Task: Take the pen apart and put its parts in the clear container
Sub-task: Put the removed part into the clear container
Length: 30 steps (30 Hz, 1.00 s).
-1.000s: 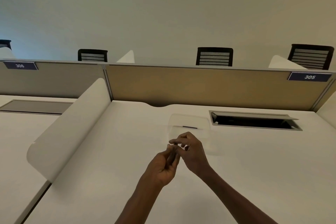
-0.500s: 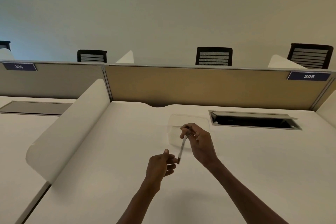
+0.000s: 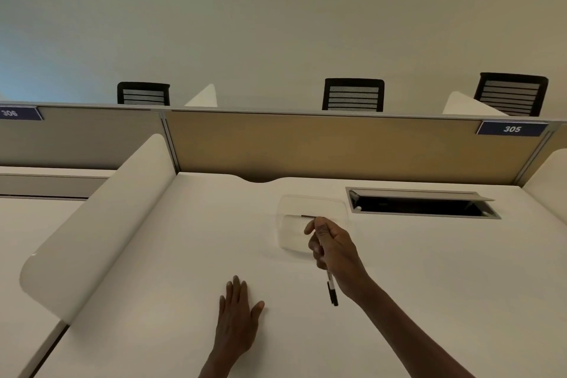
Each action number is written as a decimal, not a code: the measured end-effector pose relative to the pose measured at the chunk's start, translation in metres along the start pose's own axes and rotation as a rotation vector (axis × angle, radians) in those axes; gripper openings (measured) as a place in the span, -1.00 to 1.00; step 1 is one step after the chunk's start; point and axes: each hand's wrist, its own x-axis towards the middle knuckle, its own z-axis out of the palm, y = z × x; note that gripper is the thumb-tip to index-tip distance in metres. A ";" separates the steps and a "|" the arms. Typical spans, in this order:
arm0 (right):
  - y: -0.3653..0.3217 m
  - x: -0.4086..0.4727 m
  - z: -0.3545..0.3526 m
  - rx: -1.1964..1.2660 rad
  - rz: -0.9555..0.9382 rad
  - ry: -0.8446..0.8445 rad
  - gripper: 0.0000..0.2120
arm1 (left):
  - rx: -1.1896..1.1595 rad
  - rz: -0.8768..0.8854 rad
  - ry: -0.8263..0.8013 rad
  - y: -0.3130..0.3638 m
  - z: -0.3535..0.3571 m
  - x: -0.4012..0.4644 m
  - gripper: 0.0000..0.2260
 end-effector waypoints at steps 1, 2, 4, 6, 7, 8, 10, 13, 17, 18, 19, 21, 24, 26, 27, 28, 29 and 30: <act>-0.001 0.000 0.000 0.009 0.000 -0.021 -0.67 | 0.057 0.013 0.002 -0.004 0.004 -0.001 -0.34; -0.003 -0.001 0.001 0.008 0.004 -0.034 -0.66 | 0.099 0.021 0.007 -0.005 0.006 -0.002 -0.33; -0.005 -0.001 0.005 -0.016 0.033 -0.029 -0.61 | 0.150 0.018 0.023 -0.005 0.009 -0.003 -0.32; -0.007 0.000 0.010 -0.046 0.081 -0.011 -0.49 | 0.179 0.017 0.036 -0.004 0.010 -0.004 -0.31; -0.008 0.000 0.013 -0.045 0.103 0.000 -0.45 | 0.186 0.020 0.041 -0.003 0.011 -0.004 -0.31; -0.009 0.001 0.016 -0.024 0.121 0.011 -0.43 | 0.186 0.024 0.045 -0.003 0.011 -0.005 -0.31; -0.010 0.002 0.020 0.033 0.142 0.032 -0.40 | 0.182 0.028 0.050 -0.003 0.011 -0.006 -0.30; -0.011 0.003 0.025 0.125 0.169 0.057 -0.38 | 0.191 0.028 0.049 -0.002 0.010 -0.006 -0.30; -0.012 0.005 0.027 0.245 0.213 0.047 -0.45 | 0.207 0.022 0.049 -0.002 0.010 -0.008 -0.30; -0.012 0.005 0.027 0.256 0.211 0.046 -0.46 | 0.207 0.023 0.049 -0.003 0.010 -0.008 -0.30; -0.012 0.005 0.028 0.255 0.203 0.049 -0.48 | 0.201 0.026 0.051 -0.003 0.010 -0.008 -0.30; -0.014 0.004 0.029 0.220 0.172 0.062 -0.48 | 0.180 0.030 0.053 -0.002 0.010 -0.008 -0.30; -0.017 0.004 0.033 0.141 0.099 0.093 -0.55 | 0.179 0.035 0.054 -0.002 0.010 -0.008 -0.29; -0.017 0.003 0.034 0.106 0.055 0.108 -0.58 | 0.180 0.031 0.053 -0.002 0.010 -0.008 -0.29; -0.016 0.002 0.035 0.082 0.043 0.113 -0.55 | 0.182 0.031 0.053 -0.002 0.009 -0.008 -0.29; -0.015 0.002 0.035 0.056 0.035 0.118 -0.53 | 0.183 0.031 0.052 -0.002 0.009 -0.008 -0.30; -0.013 0.001 0.036 0.036 0.031 0.121 -0.51 | 0.183 0.031 0.051 -0.002 0.009 -0.008 -0.30; -0.013 0.001 0.037 0.024 0.029 0.124 -0.50 | 0.183 0.030 0.051 -0.002 0.009 -0.008 -0.30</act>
